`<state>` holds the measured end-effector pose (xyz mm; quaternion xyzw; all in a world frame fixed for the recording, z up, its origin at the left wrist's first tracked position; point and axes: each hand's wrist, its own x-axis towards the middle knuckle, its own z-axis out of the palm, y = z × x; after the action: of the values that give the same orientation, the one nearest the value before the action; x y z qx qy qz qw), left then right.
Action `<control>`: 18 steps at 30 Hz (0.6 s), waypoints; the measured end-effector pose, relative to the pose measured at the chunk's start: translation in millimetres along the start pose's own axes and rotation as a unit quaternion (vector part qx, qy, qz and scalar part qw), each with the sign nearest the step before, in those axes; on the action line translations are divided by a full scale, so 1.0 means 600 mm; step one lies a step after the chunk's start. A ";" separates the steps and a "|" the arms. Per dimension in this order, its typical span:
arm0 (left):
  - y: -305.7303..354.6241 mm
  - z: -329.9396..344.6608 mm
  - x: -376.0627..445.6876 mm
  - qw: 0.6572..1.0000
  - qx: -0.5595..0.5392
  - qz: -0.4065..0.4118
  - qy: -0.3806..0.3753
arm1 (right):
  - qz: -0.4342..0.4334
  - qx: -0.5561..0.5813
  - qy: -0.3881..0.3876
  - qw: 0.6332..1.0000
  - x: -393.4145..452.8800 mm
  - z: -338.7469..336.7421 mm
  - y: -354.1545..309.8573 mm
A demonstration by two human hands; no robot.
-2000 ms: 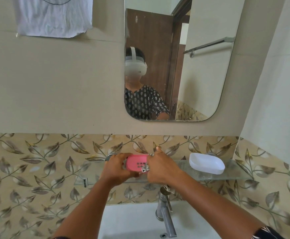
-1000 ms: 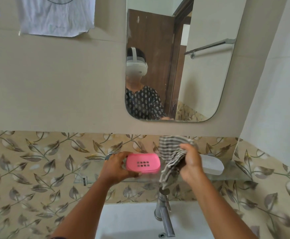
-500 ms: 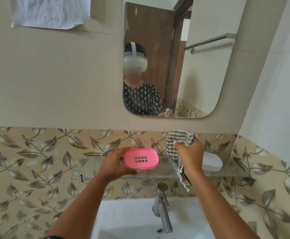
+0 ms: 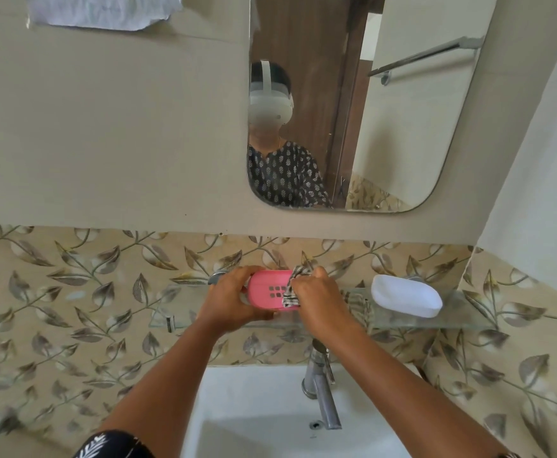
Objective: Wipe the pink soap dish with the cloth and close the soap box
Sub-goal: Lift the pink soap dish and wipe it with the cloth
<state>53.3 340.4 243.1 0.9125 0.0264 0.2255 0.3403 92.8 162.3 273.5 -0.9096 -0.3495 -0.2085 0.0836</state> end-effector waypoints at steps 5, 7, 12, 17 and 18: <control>0.001 0.001 -0.001 1.000 0.007 0.011 0.009 | 0.043 -0.024 -0.036 0.998 -0.006 -0.006 -0.016; 0.002 0.001 -0.002 1.000 0.012 0.006 0.007 | 0.049 -0.022 -0.040 0.998 -0.009 -0.010 -0.020; 0.002 0.001 -0.003 1.000 0.017 0.006 0.010 | 0.071 0.014 -0.050 0.996 -0.014 -0.014 -0.024; 0.003 -0.001 -0.002 1.000 0.019 0.002 0.008 | 0.102 0.036 -0.054 0.993 -0.019 -0.014 -0.058; 0.002 0.000 -0.002 1.000 0.019 0.008 0.010 | 0.103 0.044 -0.055 0.992 -0.018 -0.014 -0.068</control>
<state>52.2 339.5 243.3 0.9169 0.0269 0.2363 0.3205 55.6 183.6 276.7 -0.9463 -0.2664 -0.1332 0.1257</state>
